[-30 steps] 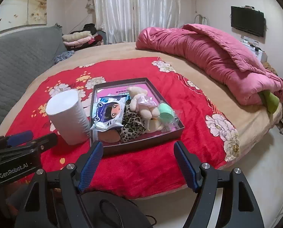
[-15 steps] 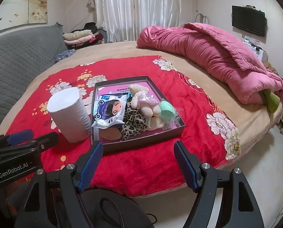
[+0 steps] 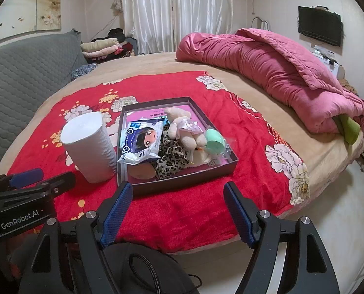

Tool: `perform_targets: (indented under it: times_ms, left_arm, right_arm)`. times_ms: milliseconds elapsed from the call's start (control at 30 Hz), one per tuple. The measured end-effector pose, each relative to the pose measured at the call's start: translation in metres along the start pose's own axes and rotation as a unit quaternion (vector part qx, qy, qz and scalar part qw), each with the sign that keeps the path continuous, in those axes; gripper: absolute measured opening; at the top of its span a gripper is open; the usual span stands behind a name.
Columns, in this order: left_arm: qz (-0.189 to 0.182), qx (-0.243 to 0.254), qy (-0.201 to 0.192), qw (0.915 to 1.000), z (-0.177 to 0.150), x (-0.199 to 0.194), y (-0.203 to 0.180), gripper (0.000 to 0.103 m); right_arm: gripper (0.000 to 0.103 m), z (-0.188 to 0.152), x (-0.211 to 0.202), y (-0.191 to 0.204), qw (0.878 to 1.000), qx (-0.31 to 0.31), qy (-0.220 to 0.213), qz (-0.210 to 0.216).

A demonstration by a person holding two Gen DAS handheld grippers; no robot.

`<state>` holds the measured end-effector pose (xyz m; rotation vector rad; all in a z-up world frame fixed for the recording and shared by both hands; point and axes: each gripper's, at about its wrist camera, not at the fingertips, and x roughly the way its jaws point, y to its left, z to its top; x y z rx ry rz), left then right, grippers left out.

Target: Organize soft objects

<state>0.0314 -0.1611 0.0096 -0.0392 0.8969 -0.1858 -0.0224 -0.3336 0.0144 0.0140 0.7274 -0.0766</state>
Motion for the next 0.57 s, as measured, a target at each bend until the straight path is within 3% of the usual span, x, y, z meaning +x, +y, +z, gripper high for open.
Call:
perform_targets:
  times_ms: [567]
  left_arm:
    - [-0.007, -0.009, 0.007, 0.9999, -0.0001, 0.0061, 0.002, 0.072]
  right_arm:
    - [0.078, -0.0071, 0.0007, -0.0027, 1.0, -0.005, 0.004, 0.0]
